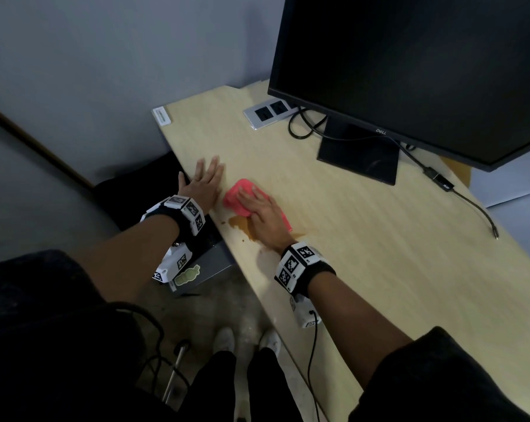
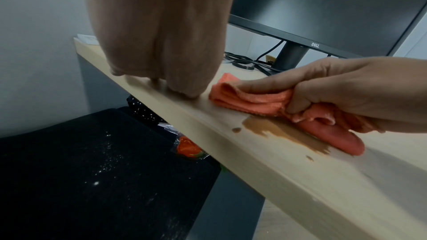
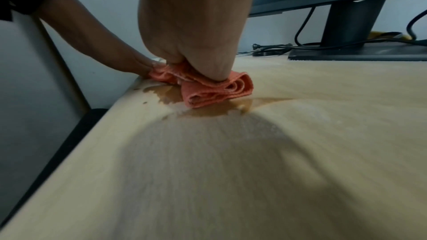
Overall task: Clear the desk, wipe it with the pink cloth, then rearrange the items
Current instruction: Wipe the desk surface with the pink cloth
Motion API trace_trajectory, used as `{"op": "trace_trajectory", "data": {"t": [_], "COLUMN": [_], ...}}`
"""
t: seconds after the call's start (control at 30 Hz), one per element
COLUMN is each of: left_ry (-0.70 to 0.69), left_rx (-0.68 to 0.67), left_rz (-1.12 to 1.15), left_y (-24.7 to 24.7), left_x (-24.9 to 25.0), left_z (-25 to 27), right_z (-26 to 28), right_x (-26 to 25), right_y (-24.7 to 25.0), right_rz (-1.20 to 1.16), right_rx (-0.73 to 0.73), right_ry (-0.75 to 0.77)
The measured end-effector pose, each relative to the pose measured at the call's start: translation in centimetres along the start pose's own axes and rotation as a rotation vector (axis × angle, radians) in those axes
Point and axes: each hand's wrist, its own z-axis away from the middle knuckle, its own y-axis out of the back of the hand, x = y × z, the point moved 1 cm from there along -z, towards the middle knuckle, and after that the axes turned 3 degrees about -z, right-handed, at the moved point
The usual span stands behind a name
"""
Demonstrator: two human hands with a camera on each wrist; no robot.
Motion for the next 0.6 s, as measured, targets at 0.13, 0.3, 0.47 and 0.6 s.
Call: {"op": "trace_trajectory", "data": {"t": [0.13,0.3,0.47,0.6], "left_ry": [0.007,0.002,-0.003,-0.021], "left_rx": [0.013,0.011,0.006,0.004], "left_rz": [0.001,-0.016,0.015,0.056], "left_y": [0.0,0.2,0.3,0.3], "left_x": [0.1,0.1,0.1,0.0], "left_z": [0.0,0.2,0.1,0.1], "right_z": [-0.5,-0.3,0.9,2.3], "right_x": [-0.1,0.6,0.7,1.2], "right_y": [-1.0,-1.6,-1.0,-0.3], "right_rz": [-0.062,-0.178,-0.187,-0.23], "right_rx": [-0.067,-0.119,-0.157,-0.212], "right_ry": [0.081,0.1,0.123,0.113]}}
